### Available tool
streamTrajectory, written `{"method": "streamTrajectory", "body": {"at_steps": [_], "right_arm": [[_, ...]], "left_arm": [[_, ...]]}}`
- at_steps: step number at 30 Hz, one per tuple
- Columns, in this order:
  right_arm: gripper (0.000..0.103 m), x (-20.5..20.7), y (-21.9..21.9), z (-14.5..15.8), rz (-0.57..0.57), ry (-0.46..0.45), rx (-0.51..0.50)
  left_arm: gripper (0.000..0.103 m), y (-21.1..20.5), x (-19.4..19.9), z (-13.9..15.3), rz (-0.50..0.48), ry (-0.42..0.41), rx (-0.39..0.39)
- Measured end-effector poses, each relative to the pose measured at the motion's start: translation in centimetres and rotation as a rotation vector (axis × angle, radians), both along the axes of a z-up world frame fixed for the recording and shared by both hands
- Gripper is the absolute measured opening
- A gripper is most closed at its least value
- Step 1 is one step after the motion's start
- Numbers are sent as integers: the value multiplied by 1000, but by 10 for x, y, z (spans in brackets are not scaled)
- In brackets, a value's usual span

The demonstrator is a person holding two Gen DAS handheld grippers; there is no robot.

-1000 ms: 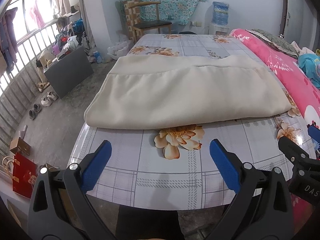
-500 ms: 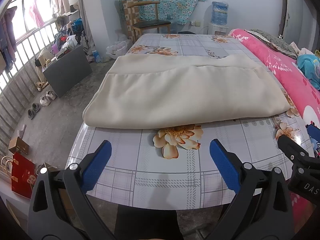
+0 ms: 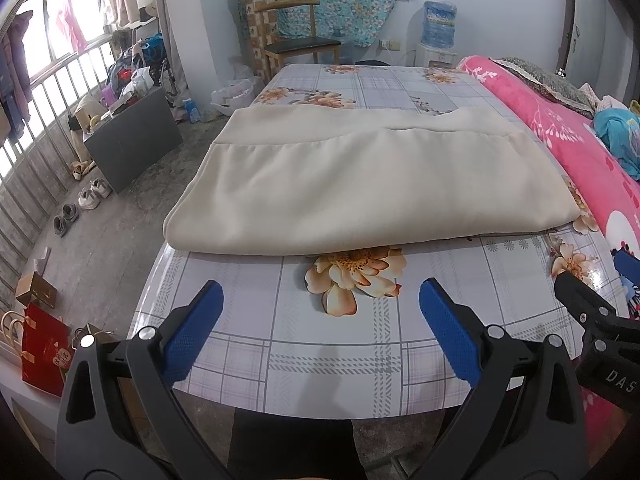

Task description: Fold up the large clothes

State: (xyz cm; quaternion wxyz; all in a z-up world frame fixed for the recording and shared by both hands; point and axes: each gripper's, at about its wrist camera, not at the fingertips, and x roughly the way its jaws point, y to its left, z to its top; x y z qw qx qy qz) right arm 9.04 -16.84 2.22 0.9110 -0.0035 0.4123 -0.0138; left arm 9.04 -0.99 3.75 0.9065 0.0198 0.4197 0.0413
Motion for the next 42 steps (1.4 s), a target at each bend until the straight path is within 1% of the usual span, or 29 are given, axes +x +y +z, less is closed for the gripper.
{"method": "streamTrajectory", "body": {"at_steps": [42], "right_arm": [[97,-4,-4,-3,-2,8,-7]], "left_arm": [[95,-3,3,2,1,-4,-19]]}}
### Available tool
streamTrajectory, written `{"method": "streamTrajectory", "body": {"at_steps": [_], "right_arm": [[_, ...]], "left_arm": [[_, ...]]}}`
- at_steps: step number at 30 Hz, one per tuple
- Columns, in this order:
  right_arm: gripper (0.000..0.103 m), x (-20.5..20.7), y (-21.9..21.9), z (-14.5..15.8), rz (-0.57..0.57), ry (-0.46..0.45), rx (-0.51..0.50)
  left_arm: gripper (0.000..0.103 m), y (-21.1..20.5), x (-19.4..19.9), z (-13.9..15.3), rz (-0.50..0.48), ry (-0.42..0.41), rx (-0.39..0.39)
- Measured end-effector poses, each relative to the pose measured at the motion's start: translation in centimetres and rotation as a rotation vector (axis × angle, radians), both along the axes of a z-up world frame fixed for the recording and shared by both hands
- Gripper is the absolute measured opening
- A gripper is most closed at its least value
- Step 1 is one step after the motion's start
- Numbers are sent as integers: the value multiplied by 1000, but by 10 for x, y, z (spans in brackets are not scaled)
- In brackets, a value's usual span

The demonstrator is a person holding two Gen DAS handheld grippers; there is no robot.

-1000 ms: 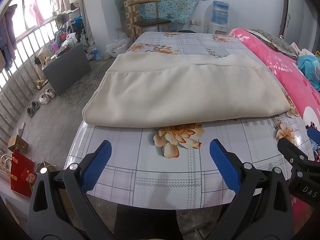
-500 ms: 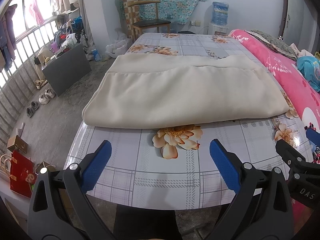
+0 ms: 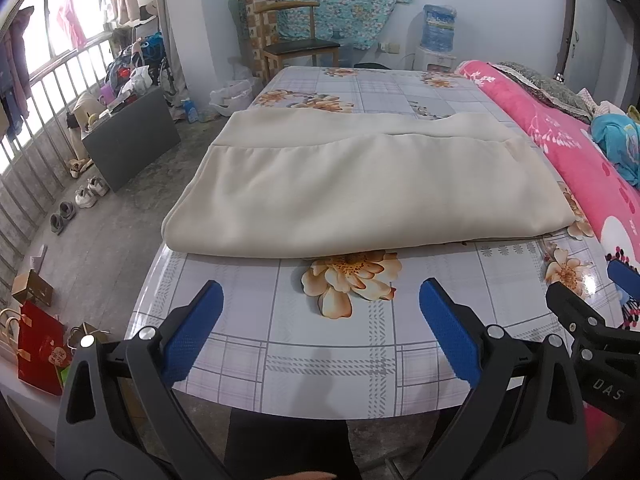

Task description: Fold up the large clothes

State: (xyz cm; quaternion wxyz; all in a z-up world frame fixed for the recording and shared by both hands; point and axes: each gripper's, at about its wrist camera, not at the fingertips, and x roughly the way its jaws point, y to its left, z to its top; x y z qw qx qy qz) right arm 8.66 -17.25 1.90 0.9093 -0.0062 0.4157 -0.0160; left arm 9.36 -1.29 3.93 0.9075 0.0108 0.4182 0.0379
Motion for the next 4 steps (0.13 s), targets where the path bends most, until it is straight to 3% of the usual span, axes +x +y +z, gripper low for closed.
{"method": "streamTrajectory", "body": {"at_steps": [4], "right_arm": [[97,0,-1,-1,-1,1,-2]], "left_arm": [[95,1,0,0,1,-1,0]]}}
